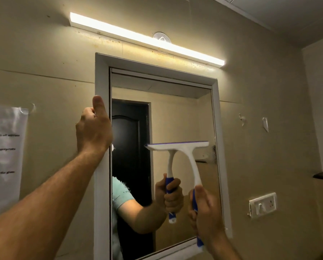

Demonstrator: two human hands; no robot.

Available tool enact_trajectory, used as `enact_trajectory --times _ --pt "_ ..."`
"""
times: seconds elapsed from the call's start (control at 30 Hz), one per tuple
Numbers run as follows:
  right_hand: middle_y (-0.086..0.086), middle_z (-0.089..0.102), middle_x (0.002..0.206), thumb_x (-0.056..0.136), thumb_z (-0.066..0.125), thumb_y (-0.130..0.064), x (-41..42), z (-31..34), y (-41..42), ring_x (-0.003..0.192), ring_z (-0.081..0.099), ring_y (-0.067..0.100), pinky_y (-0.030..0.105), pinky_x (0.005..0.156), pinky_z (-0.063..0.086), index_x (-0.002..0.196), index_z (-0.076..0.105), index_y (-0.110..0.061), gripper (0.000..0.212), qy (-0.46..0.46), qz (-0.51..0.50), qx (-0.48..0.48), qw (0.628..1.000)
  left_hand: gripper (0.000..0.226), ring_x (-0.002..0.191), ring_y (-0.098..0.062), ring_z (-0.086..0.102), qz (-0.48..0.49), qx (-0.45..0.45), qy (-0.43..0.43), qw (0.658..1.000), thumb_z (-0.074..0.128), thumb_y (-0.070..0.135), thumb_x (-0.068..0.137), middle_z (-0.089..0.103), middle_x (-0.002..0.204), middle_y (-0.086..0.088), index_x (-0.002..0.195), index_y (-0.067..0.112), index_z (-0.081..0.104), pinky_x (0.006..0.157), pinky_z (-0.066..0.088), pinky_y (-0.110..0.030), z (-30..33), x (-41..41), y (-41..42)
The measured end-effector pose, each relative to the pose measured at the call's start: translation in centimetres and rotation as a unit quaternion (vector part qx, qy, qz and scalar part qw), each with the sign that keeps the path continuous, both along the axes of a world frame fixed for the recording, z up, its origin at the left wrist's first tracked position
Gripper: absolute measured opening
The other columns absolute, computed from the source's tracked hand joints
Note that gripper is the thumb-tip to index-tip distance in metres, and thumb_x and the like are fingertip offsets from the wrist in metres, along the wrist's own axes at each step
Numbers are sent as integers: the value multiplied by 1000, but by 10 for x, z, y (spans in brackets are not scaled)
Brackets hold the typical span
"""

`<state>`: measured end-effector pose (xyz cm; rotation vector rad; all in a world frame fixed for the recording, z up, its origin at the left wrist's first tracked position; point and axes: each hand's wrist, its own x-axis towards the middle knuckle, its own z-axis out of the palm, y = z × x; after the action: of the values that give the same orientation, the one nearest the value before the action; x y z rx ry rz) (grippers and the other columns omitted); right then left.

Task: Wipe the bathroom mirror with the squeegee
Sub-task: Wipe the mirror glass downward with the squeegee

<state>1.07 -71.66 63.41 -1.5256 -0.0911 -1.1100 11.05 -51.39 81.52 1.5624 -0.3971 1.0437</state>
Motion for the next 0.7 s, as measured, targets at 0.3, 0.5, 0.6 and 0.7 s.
enact_trajectory --times 0.3,0.5,0.6,0.7 --pt "-3 45 53 97 33 -50 -11 53 -7 40 39 6 23 43 34 74 53 -19 44 25 -14 -48 998 60 56 -14 35 35 19 -19 999 9 48 100 37 65 -2 109 5 49 55 25 -29 2 -13 0" --pt "-3 42 51 90 35 -55 -10 -13 3 41 36 6 21 41 31 63 51 -20 47 29 8 -12 999 72 85 -22 40 9 -13 0 1000 9 55 98 45 85 -10 116 0 53 74 27 -31 -2 -24 -3" --pt "2 39 50 90 39 -56 -19 -43 12 39 31 9 22 39 26 65 48 -14 50 43 51 27 997 73 88 -22 39 -7 -15 8 1000 9 57 97 48 97 -15 125 2 48 76 27 -32 0 -28 -3" --pt "2 37 50 89 39 -54 -25 -42 15 40 29 10 23 40 24 66 47 -14 47 49 41 28 998 79 98 -28 45 -45 -11 49 998 7 66 92 52 122 -20 131 10 46 79 27 -33 -9 -26 -2"
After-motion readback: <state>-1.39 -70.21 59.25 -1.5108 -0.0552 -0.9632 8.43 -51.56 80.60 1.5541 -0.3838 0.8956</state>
